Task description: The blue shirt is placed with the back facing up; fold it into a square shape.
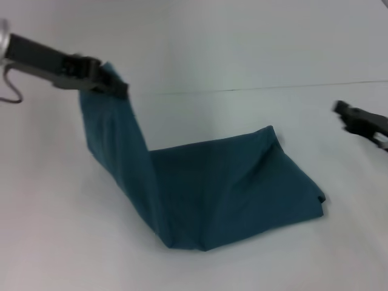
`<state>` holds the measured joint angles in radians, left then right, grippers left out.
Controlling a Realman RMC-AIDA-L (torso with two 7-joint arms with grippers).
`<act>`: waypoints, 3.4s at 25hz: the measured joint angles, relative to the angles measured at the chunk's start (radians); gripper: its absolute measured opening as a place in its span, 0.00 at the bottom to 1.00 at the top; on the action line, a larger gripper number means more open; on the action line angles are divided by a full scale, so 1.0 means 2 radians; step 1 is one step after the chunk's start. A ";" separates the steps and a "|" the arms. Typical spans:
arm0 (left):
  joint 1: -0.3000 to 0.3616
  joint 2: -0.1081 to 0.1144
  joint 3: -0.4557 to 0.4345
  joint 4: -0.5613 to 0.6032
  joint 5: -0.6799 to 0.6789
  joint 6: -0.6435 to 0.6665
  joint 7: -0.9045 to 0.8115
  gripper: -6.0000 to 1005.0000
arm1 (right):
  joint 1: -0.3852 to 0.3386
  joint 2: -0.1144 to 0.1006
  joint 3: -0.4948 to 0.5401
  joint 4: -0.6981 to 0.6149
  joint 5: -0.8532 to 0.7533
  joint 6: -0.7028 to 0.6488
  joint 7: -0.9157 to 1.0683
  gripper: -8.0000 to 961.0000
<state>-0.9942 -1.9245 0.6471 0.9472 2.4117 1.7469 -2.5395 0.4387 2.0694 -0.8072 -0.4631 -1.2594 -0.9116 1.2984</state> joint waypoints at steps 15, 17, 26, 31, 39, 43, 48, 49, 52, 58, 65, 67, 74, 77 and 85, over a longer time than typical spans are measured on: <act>-0.074 -0.104 0.100 -0.042 0.001 -0.143 -0.024 0.07 | -0.048 -0.024 0.097 -0.005 -0.003 -0.009 0.010 0.01; -0.071 -0.120 0.141 -0.059 -0.004 -0.193 -0.024 0.07 | -0.047 -0.024 0.097 -0.005 -0.003 -0.008 0.008 0.01; -0.057 -0.125 0.268 -0.160 -0.087 -0.300 -0.060 0.08 | -0.047 -0.024 0.096 -0.006 -0.005 -0.010 0.010 0.01; -0.037 -0.123 0.270 -0.155 -0.163 -0.267 -0.032 0.25 | -0.043 -0.024 0.096 -0.006 -0.005 -0.009 0.010 0.01; -0.027 -0.123 0.277 -0.147 -0.186 -0.239 -0.006 0.54 | -0.044 -0.025 0.092 -0.014 -0.018 -0.031 0.011 0.01; 0.027 -0.119 0.269 -0.079 -0.187 -0.226 0.019 0.63 | -0.045 -0.025 0.092 -0.037 -0.073 -0.056 0.034 0.01; 0.123 -0.116 0.223 0.027 -0.187 -0.198 0.084 0.75 | -0.041 -0.025 0.092 -0.130 -0.215 -0.129 0.137 0.01; 0.140 -0.116 0.206 0.042 -0.187 -0.186 0.101 0.78 | -0.037 -0.025 0.092 -0.157 -0.249 -0.152 0.172 0.01; 0.178 -0.116 0.151 0.063 -0.187 -0.154 0.148 0.89 | -0.022 -0.027 0.092 -0.227 -0.317 -0.214 0.263 0.01; 0.233 -0.116 0.066 0.058 -0.182 -0.099 0.252 0.95 | 0.047 -0.037 0.092 -0.321 -0.466 -0.346 0.432 0.10; 0.271 -0.118 0.034 0.056 -0.160 -0.080 0.317 0.95 | 0.149 -0.021 0.071 -0.358 -0.674 -0.424 0.546 0.25; 0.274 -0.119 0.029 0.053 -0.147 -0.080 0.321 0.95 | 0.158 -0.017 0.050 -0.360 -0.691 -0.423 0.565 0.34; 0.282 -0.120 0.023 0.032 -0.131 -0.083 0.338 0.95 | 0.173 -0.006 0.009 -0.339 -0.692 -0.395 0.605 0.65; 0.285 -0.120 0.020 0.030 -0.130 -0.084 0.341 0.95 | 0.174 -0.003 -0.011 -0.332 -0.694 -0.375 0.618 0.85; 0.287 -0.120 0.018 0.027 -0.129 -0.086 0.342 0.95 | 0.168 0.001 -0.024 -0.322 -0.696 -0.339 0.631 0.98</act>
<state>-0.4209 -2.1644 0.6833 1.0010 2.1527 1.5741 -1.8547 0.7753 2.0707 -0.8546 -1.1066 -2.6506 -1.5903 2.5611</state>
